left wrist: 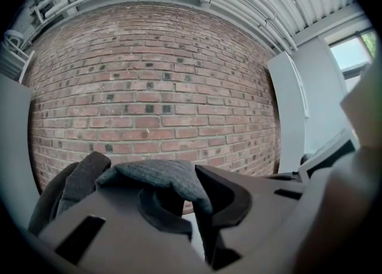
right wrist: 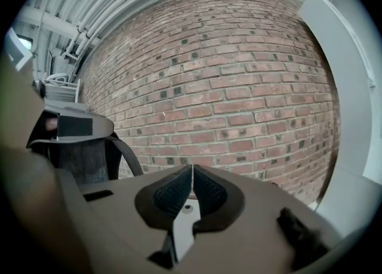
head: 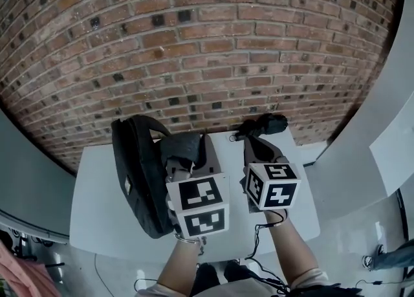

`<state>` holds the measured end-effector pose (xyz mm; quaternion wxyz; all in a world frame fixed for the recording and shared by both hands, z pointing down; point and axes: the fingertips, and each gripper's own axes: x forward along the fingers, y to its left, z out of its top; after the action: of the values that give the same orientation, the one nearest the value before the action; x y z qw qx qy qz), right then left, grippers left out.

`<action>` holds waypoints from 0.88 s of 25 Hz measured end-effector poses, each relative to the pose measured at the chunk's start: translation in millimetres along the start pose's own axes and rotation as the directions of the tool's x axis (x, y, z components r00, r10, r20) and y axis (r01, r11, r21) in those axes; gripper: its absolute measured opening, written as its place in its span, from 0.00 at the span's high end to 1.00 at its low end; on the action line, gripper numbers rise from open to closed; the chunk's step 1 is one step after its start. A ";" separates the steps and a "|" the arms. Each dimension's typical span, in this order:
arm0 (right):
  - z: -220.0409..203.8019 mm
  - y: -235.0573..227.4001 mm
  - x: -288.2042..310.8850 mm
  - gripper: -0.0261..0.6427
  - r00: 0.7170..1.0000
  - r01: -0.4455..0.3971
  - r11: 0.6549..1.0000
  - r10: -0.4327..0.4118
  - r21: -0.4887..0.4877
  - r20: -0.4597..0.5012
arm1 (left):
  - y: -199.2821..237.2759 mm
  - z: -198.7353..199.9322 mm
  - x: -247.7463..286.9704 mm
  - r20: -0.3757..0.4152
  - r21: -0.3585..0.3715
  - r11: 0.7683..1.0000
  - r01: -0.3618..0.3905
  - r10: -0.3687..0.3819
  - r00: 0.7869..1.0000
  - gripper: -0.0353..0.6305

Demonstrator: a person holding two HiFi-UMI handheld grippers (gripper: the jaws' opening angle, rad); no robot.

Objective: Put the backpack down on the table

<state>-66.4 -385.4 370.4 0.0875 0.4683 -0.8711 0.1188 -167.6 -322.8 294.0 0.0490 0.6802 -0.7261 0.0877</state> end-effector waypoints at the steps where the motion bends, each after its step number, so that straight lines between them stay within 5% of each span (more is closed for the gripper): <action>1: -1.9 -4.4 -0.9 0.92 1.000 0.004 1.000 -0.004 -0.001 -0.003 | -6.4 -2.9 2.4 -0.004 -0.002 1.000 0.008 -0.008 1.000 0.89; 22: -92.2 -149.1 -42.9 0.92 0.979 0.158 0.986 -0.148 0.059 -0.143 | -159.7 -103.7 66.5 -0.145 -0.095 0.982 0.163 -0.176 0.974 0.89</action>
<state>85.6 -404.1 465.8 0.1400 0.5275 -0.8196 0.1741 -18.1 -377.2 418.0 0.1399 0.7284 -0.6624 0.1052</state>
